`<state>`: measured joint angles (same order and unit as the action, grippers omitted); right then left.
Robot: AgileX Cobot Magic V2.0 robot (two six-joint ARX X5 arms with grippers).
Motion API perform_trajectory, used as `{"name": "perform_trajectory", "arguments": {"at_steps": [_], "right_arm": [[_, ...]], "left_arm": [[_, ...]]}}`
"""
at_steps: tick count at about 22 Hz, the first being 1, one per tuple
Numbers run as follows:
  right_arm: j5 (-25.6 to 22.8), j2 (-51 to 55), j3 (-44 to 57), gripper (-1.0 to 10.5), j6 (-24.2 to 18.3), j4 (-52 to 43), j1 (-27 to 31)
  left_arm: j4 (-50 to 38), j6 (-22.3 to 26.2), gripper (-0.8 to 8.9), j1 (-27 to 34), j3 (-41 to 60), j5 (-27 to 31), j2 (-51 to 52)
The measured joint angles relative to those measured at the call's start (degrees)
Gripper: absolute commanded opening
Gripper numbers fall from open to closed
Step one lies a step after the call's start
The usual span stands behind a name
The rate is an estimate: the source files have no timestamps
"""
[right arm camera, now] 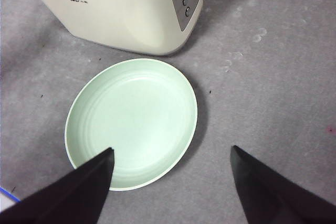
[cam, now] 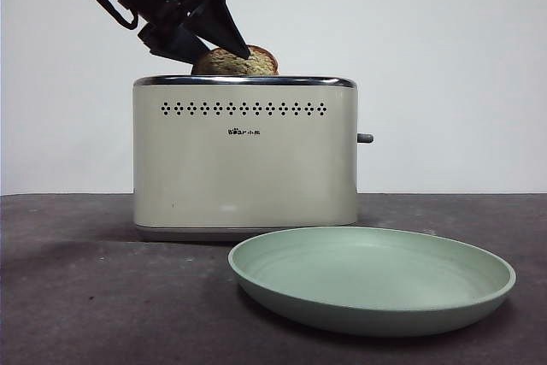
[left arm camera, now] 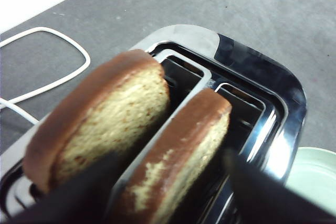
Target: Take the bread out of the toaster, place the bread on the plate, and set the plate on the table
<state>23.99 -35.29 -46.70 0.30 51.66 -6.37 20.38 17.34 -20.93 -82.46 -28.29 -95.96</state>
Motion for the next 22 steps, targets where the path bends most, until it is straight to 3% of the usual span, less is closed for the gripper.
{"name": "perform_trajectory", "arguments": {"at_steps": [3,6,15,22], "right_arm": [[0.0,0.0,0.0,3.6,0.0,0.0,0.0],[0.0,0.0,0.0,3.6,0.0,-0.02,0.0],[0.0,0.0,0.0,3.6,0.0,-0.04,0.0],[0.0,0.0,0.0,3.6,0.0,-0.04,0.0]], "left_arm": [[0.11,-0.09,0.5,-0.13,0.0,0.0,-0.02],[0.2,-0.35,0.06,-0.2,0.0,-0.11,-0.02],[1.11,-0.96,0.06,-0.22,-0.22,0.09,1.29],[0.2,-1.92,0.06,-0.2,-3.89,0.11,10.86]]}}
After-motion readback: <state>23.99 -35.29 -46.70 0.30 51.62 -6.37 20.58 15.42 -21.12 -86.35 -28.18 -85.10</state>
